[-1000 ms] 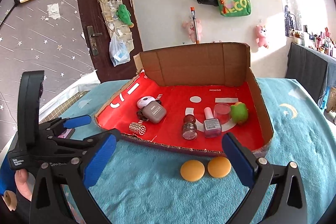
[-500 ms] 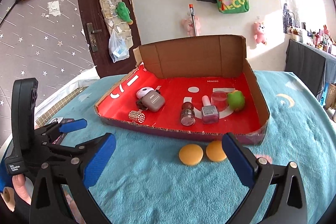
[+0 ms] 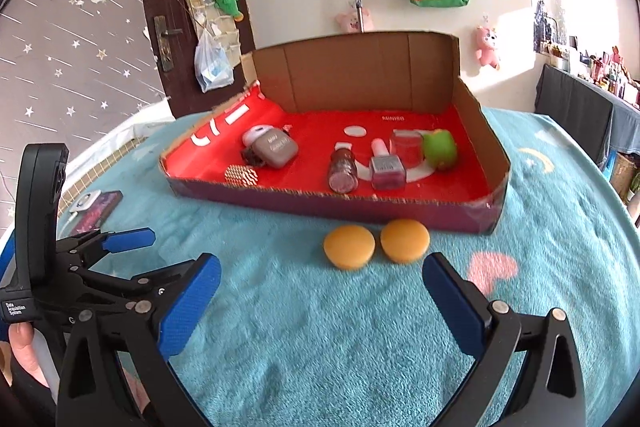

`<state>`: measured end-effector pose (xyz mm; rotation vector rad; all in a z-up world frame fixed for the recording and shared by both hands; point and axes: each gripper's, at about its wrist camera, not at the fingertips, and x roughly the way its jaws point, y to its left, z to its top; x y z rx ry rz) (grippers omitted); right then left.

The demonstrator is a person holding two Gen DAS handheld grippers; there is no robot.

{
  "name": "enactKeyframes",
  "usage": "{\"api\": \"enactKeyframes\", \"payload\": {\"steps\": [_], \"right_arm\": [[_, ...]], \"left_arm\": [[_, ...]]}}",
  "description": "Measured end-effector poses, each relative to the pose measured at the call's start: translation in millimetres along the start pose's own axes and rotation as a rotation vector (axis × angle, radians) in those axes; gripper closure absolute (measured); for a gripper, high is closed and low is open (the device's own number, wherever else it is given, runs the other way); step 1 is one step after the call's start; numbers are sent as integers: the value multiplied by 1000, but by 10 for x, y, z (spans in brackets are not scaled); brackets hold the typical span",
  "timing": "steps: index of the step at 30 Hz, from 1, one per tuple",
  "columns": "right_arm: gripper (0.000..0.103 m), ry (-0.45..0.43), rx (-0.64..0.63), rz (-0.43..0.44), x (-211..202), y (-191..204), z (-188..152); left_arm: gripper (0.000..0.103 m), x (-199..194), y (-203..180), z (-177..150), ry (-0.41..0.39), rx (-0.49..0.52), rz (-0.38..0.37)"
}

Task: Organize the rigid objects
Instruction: 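Withdraw both tools from the box toward the two orange sponge puffs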

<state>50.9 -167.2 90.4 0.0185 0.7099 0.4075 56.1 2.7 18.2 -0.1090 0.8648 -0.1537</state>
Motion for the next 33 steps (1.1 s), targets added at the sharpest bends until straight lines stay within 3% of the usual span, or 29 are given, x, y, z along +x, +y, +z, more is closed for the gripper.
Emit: {"api": "enactKeyframes", "payload": {"steps": [15,23,33], "right_arm": [[0,74,58,-118,195,-380,-140],[0,115,83,-211,227,-686,-83],[0,153,32,-253,289,-842,33]], "left_arm": [[0,223,-274,72,47,61,22],[0,358,-500,194,68,82,-21],[0,568,-905,341,107,140,-38]]}}
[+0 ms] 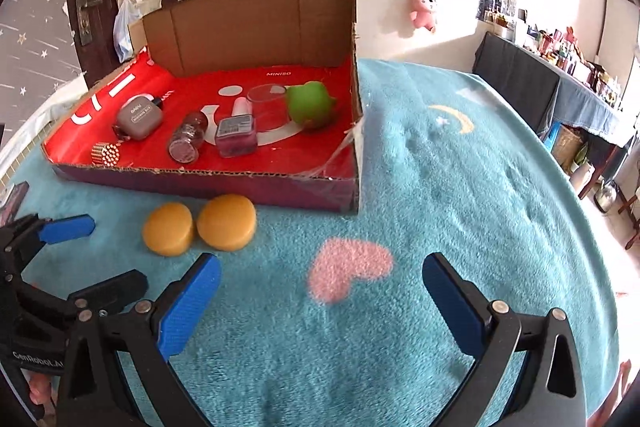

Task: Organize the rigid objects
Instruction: 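Withdraw both tools from the box toward the two orange sponge puffs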

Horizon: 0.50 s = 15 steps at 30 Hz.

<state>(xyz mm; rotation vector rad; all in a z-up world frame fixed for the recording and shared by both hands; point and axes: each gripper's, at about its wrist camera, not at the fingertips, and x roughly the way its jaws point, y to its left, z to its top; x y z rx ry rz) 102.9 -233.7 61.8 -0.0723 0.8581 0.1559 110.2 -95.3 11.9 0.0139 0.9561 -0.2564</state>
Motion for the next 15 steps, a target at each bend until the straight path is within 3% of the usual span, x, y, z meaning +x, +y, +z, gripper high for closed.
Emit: {"api": "enactKeyframes", "payload": {"steps": [5,15], "right_arm": [[0,14,26,-14,30,-144,14],[0,20,69,-46,60,-340,59]], "left_arm": [[0,82,-97,108,3,6,-32],[1,206,-87,269,11,5,38]]}}
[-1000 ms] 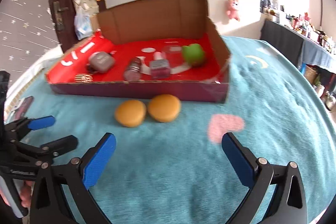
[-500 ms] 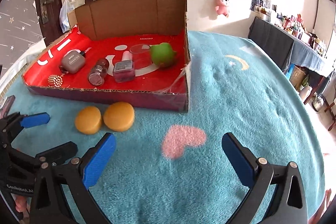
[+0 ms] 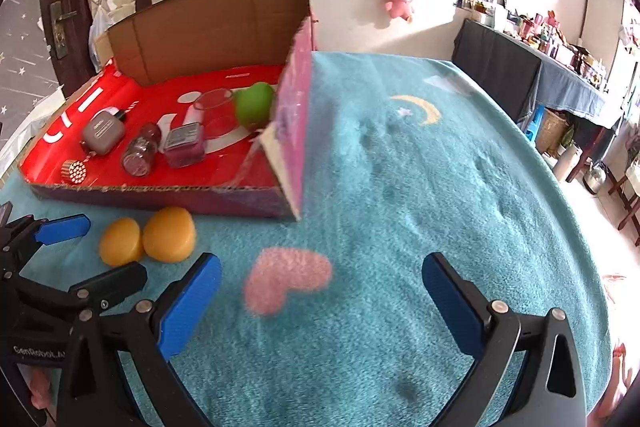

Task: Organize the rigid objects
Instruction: 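Withdraw both tools from the box toward the two orange sponge puffs, then grasp one orange sponge puff with the left tool while the right tool grasps the other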

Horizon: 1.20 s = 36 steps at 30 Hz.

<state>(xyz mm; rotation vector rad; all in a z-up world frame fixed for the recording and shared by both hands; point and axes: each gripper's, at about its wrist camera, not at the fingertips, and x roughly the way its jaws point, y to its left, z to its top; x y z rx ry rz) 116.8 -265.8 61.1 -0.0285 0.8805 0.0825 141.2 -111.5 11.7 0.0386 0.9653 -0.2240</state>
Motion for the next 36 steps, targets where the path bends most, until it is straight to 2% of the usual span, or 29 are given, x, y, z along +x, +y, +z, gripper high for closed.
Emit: {"api": "enactKeyframes", "payload": {"steps": [3,7,12,14,20,22,27,36], "right_arm": [[0,2,3,24,-2,-5,6],[0,6,-24,49,3,92,7],[1,10,-99,111,27,363,10],[4,11,-127,131,42,477,22],[22,47,-119,181,176,616,86],[26,57,-107,191,211,635,100],[34,51,-95,197,240,656,129],[39,47,-107,195,237,681,116]], "left_arm": [[1,-14,70,-1,-6,-2,0],[1,-42,288,-53,-6,-32,35],[1,-108,563,-127,-7,-63,45],[2,-124,593,-148,-9,-54,61],[2,-132,505,-141,-13,-4,21],[4,-151,470,-144,-16,20,-3],[20,-143,388,-120,-27,52,-10],[36,-117,280,-83,-45,82,-19]]}}
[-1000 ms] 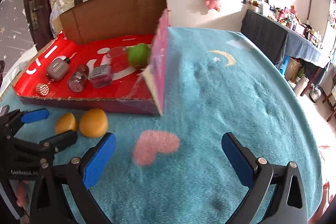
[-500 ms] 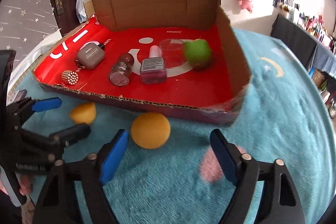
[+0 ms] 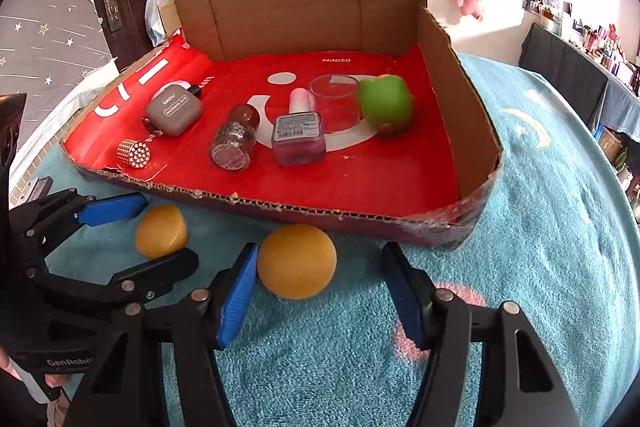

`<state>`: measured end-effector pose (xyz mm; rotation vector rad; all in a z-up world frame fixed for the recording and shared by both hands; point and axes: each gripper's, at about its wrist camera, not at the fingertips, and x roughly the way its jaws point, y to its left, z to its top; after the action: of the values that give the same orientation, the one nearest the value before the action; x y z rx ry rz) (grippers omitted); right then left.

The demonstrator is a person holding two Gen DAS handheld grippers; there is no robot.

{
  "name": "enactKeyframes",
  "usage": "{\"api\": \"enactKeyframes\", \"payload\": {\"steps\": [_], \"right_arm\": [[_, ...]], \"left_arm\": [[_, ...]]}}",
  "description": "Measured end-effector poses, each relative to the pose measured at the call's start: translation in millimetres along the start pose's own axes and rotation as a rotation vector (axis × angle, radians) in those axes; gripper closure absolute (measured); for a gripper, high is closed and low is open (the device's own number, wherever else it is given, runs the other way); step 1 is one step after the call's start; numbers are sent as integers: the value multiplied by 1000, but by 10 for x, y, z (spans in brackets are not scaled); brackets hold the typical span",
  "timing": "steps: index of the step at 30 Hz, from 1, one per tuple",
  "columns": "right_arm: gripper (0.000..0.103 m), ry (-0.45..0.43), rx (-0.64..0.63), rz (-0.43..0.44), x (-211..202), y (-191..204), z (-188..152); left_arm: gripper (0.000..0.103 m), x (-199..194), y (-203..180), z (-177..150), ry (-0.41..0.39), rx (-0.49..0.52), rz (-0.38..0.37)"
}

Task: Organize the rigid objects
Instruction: 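Grasp one orange sponge puff with the left tool while the right tool grasps the other, then lift both sponge puffs and carry them over the red box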

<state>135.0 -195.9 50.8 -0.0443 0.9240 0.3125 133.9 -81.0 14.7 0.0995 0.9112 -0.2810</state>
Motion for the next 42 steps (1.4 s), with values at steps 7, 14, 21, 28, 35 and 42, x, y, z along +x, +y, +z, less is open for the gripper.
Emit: {"api": "enactKeyframes", "payload": {"steps": [7,14,21,28,35,42], "right_arm": [[43,0,5,-2,15,14,6],[59,-4,2,-3,27,74,6],[63,-8,9,-9,12,118,-6],[63,-7,17,-6,-28,139,-40],[63,-3,1,21,-83,294,-119],[63,-1,-19,45,-120,491,-188]], "left_arm": [[46,26,-17,12,-5,9,-10],[67,-3,-20,-11,-19,13,-14],[67,-49,-18,-57,-27,23,-17],[67,-152,67,-170,-24,19,-26],[67,-291,256,-342,-21,-22,-18],[67,-419,426,-511,-22,-59,-8]]}}
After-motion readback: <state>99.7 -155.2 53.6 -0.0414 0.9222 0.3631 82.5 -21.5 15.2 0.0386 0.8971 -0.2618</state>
